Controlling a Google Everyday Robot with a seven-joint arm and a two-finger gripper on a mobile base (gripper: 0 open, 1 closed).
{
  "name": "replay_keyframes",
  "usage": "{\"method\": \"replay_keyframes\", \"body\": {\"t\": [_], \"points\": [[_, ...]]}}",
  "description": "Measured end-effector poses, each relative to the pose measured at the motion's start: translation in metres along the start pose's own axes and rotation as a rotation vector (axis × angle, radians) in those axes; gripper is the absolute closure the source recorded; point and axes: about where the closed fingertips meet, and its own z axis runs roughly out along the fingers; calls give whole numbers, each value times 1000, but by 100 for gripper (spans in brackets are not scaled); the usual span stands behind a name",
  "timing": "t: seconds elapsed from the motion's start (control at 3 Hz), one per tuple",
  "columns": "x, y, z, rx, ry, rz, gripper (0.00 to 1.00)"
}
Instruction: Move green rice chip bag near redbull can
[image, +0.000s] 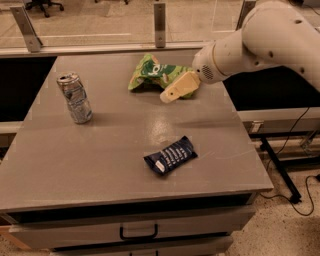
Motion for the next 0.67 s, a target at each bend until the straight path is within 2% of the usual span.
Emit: {"method": "replay_keyframes", "body": {"t": [0.33, 0.67], "points": [[-7, -8, 22, 6, -38, 4, 0], [-5, -13, 36, 23, -41, 8, 18]]}}
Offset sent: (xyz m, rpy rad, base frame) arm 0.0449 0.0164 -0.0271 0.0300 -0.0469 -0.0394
